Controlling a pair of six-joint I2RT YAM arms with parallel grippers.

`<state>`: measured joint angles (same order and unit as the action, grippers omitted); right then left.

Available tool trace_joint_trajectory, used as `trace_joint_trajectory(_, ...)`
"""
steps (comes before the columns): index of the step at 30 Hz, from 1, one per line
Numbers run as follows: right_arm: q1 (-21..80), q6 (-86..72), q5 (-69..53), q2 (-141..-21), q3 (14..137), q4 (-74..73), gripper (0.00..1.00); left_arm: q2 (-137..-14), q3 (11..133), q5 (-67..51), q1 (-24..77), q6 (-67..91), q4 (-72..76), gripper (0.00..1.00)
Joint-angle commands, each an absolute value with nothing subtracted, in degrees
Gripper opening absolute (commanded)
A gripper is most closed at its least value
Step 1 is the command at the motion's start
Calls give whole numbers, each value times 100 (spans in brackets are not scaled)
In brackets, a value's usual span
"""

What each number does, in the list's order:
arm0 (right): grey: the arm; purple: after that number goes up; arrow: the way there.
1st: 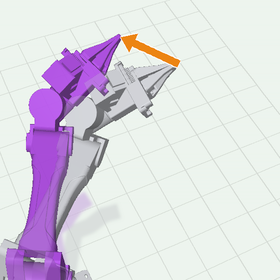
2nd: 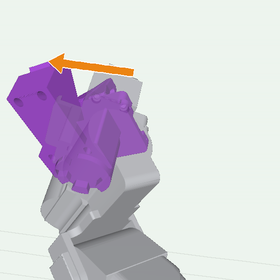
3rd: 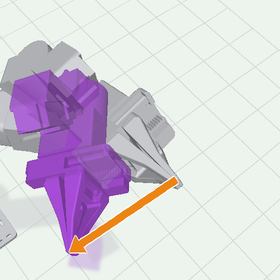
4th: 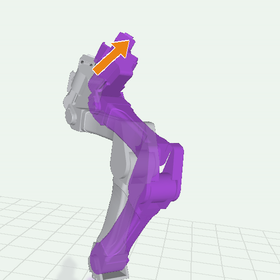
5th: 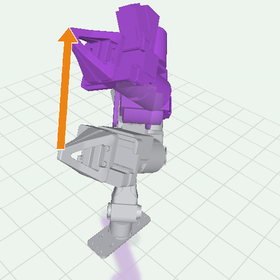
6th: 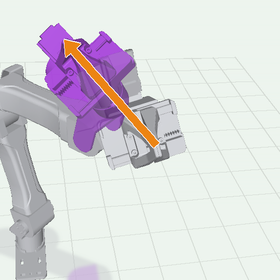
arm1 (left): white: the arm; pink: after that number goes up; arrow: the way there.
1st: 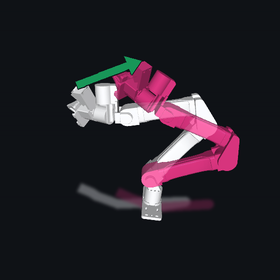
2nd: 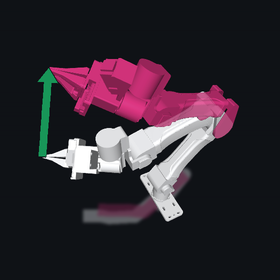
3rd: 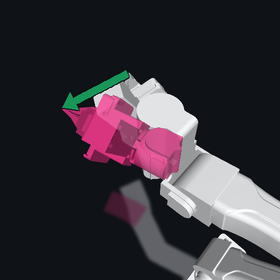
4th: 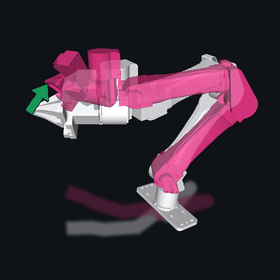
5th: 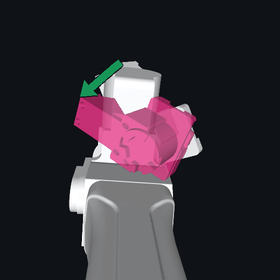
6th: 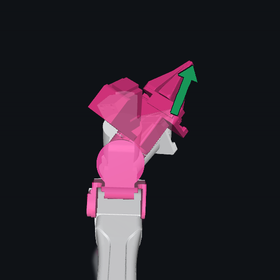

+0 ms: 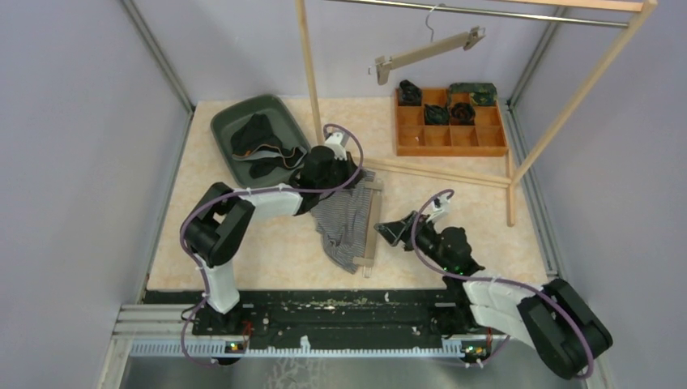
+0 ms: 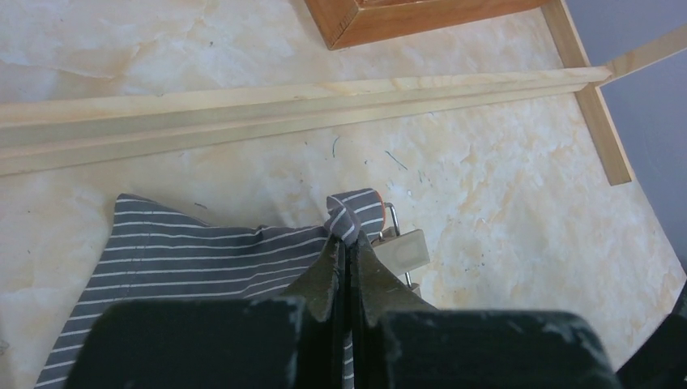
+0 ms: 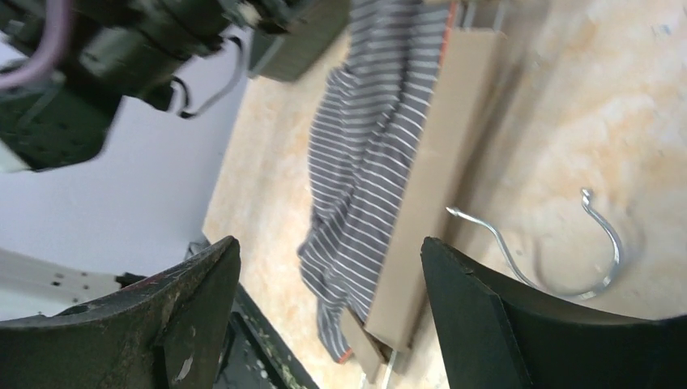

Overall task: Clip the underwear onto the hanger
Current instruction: Pick up the hanger at the center of the board.

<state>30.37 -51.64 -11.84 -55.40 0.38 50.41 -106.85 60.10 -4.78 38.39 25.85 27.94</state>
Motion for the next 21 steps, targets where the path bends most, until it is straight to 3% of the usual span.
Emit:
trace_joint_trajectory(1, 3085, -5105, -1323, -6314, -28, 5217, 81, -10792, 6218, -625, 3784, 2566, 2918, 0)
trace_joint_trajectory(13, 3112, -6051, -1994, -10354, -134, 9841, 77, -10745, 6325, -703, 3753, 2501, 2813, 0)
trace_joint_trajectory(21, 3481, -5951, -1734, -11035, 285, 9896, 75, -10789, 6350, -729, 3736, 2507, 2830, 0)
